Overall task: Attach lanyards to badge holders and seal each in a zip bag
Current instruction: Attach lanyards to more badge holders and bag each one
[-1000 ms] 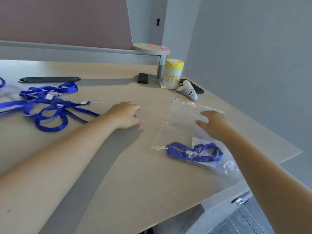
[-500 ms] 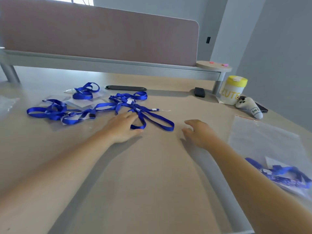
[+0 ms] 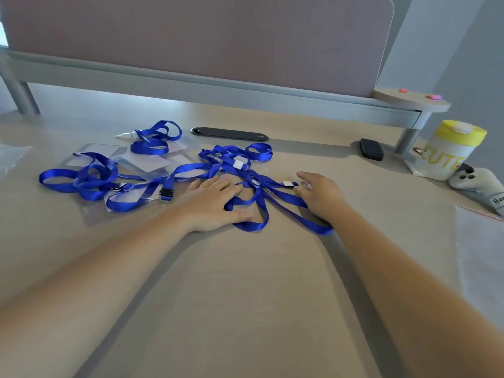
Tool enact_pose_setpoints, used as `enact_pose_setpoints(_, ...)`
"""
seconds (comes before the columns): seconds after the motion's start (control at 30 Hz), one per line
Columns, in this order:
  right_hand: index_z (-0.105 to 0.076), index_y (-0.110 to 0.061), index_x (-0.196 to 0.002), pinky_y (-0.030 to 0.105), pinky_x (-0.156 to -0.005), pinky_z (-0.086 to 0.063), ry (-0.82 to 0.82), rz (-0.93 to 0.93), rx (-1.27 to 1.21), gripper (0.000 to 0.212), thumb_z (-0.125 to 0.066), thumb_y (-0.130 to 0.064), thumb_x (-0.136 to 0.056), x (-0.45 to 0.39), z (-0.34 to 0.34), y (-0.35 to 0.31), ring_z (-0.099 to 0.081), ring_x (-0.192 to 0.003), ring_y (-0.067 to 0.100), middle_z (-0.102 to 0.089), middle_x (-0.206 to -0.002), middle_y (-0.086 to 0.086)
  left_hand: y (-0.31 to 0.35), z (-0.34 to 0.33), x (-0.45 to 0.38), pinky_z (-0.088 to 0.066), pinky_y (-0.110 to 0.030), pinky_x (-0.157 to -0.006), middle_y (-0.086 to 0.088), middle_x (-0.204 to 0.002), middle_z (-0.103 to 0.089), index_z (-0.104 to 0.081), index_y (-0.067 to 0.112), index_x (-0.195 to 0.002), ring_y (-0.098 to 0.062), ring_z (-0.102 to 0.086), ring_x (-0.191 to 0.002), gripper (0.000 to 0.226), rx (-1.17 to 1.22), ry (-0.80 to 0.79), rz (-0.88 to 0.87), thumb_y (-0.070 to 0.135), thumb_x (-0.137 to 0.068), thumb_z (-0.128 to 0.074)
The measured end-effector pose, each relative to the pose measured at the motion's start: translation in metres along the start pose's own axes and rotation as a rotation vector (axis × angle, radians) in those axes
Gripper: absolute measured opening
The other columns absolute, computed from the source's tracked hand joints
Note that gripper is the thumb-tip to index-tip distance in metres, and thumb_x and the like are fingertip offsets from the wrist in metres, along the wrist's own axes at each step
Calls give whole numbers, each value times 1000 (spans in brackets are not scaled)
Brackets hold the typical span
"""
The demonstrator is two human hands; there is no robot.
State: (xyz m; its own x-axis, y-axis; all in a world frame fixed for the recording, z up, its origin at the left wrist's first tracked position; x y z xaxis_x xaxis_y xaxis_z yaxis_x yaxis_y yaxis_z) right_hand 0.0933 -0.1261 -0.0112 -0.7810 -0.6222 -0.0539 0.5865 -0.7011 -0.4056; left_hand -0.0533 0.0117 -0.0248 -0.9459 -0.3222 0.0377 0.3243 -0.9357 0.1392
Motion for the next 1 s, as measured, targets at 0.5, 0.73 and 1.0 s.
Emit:
enact_pose_setpoints(0.5,-56,-5,-99,30,-64,-35,117,12,179,25,-35,-18,-93,22,14,9,-48,-75,26,-54,-83,10,2,2,11,-14,-37,-116,2,-156,-12,-4,23,-146,-19,-12,-144,85,53,69,70,64,-81,-41)
enact_pose_setpoints(0.73,-60,-11,-99,34,-63,-45,224,3,-60,18,-47,-13,-87,60,30,21,-54,-80,26,-58,-86,7,21,-2,30,-19,-38,-113,1,-152,-24,-15,22,-145,-21,-18,-142,78,36,142,50,59,-83,-45)
enact_pose_setpoints(1.0,-65,-11,-100,32,-79,-47,246,80,-396,20,-55,-4,-84,100,39,18,-53,-79,18,-59,-82,3,26,-13,47,-30,-42,-107,-5,-134,-46,-35,21,-132,-25,-37,-128,69,71,134,58,64,-79,-44)
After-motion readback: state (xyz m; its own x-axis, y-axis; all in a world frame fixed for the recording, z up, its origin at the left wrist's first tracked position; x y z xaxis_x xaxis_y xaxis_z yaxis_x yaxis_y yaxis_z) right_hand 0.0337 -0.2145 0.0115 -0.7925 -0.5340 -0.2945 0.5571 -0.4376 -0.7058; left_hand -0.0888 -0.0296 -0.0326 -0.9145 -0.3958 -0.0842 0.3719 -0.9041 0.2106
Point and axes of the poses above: each hand's wrist, its own x-axis away from the middle knuckle, its own z-axis out of the back of the hand, y = z × x, the point moved 3 cm from there along -x, towards the middle knuckle
